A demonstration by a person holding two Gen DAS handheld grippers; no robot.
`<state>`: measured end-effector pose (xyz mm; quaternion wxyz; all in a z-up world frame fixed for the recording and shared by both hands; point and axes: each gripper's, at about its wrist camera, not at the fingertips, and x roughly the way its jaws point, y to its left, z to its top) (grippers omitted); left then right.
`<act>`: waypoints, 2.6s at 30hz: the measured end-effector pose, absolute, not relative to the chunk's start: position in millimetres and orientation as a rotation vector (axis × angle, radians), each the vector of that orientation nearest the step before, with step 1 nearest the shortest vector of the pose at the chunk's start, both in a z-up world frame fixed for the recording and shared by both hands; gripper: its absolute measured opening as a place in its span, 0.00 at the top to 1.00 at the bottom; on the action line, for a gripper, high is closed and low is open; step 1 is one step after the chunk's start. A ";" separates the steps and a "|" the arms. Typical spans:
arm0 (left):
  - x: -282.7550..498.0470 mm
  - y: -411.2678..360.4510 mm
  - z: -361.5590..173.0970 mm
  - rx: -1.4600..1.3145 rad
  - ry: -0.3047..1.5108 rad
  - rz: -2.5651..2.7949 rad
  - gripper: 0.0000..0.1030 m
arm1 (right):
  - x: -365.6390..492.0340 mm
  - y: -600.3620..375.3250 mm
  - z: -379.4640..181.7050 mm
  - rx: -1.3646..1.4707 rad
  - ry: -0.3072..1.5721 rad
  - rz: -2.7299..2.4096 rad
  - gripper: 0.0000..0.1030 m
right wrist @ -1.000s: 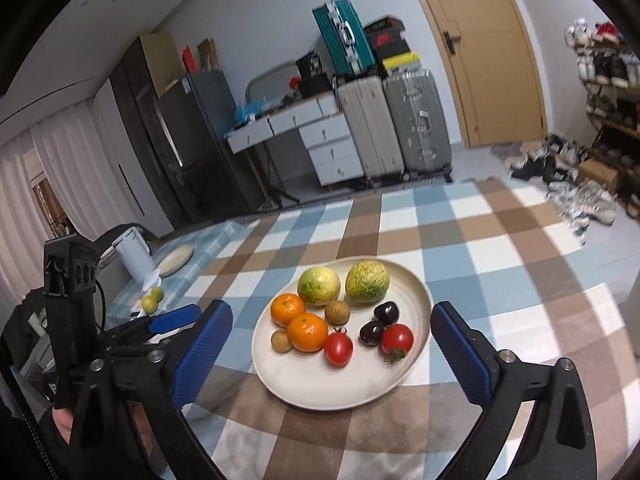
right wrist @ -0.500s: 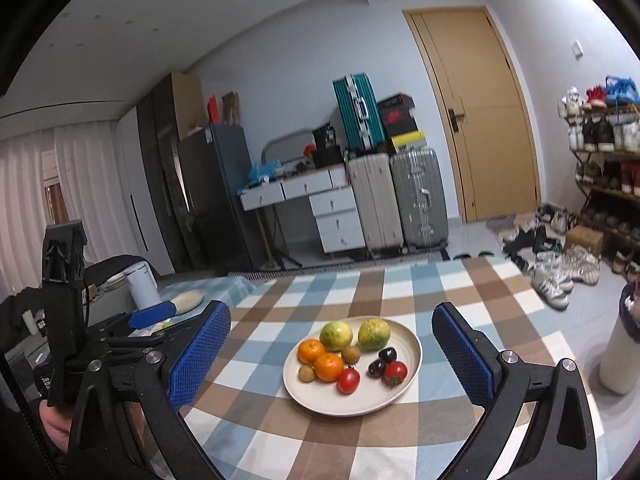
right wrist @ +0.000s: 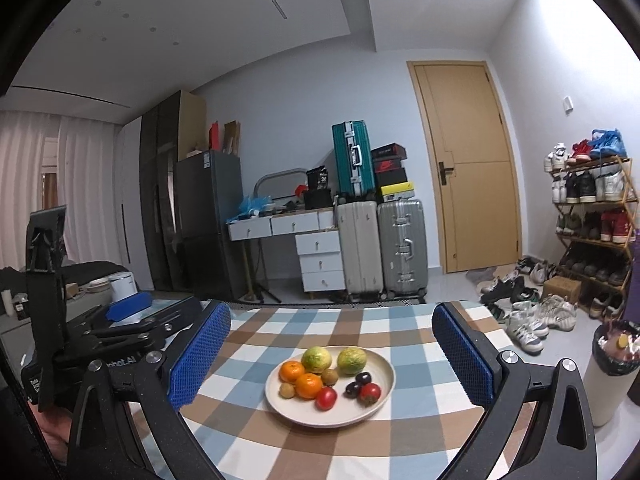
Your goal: Organize fruits
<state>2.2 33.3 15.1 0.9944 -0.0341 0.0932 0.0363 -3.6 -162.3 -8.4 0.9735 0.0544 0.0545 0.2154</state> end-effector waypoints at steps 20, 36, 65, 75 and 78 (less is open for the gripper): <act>35.8 59.3 -75.4 -0.041 0.274 0.128 0.01 | 23.4 -145.8 -72.4 0.002 0.217 0.365 0.00; 53.2 53.7 -83.6 -0.012 0.346 0.120 0.01 | 43.5 -138.0 -87.4 -0.030 0.314 0.367 0.00; 48.2 54.9 -82.7 -0.011 0.323 0.111 0.01 | 43.4 -135.5 -88.8 -0.030 0.314 0.381 0.00; 48.2 55.2 -82.9 -0.012 0.323 0.115 0.01 | 43.4 -134.7 -89.1 -0.030 0.314 0.381 0.00; 47.6 55.9 -82.6 -0.012 0.322 0.116 0.01 | 43.5 -135.5 -88.9 -0.029 0.314 0.381 0.00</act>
